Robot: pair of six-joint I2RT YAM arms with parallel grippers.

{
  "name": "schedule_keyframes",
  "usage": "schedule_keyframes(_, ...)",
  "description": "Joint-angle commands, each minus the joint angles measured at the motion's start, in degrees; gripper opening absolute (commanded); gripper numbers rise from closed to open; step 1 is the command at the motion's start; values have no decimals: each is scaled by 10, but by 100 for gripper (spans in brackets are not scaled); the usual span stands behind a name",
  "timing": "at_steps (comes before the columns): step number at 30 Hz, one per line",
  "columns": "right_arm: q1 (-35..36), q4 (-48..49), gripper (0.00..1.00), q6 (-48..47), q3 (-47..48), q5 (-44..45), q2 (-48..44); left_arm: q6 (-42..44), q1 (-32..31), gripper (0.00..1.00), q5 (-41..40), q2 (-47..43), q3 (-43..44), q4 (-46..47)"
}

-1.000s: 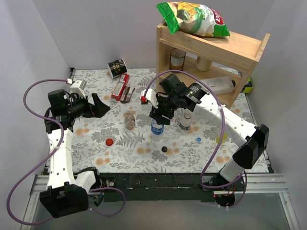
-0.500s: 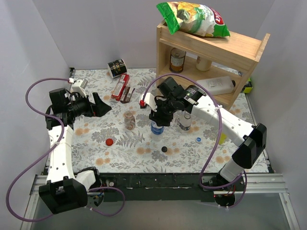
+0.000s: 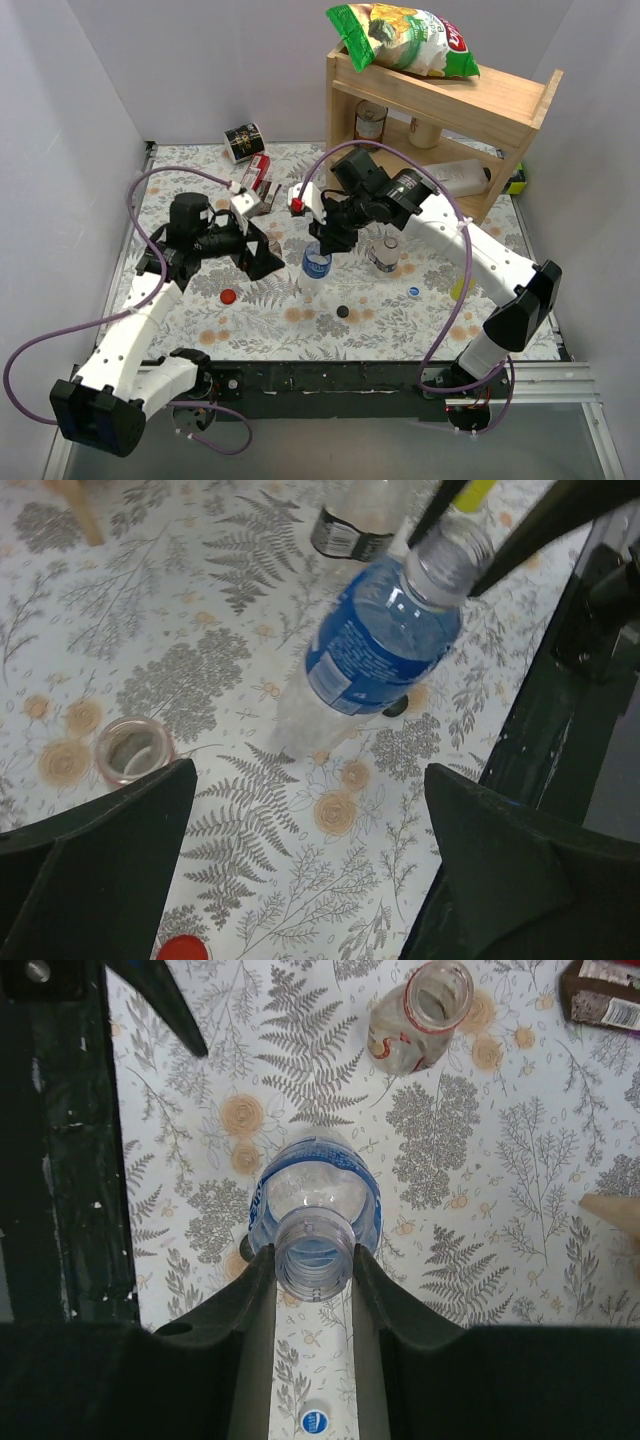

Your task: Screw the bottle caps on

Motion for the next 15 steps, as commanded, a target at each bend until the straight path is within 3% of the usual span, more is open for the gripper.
schedule_keyframes(1,-5,-32,1,21,77,-56,-34,68,-75,98,-37,-39,-43,75)
schedule_keyframes(7,-18,-76,1,41,163,-105,-7,79,-142,98,14,0,-64,119)
schedule_keyframes(15,-28,-78,1,66,213,-162,1,75,-173,98,17,49,-96,198)
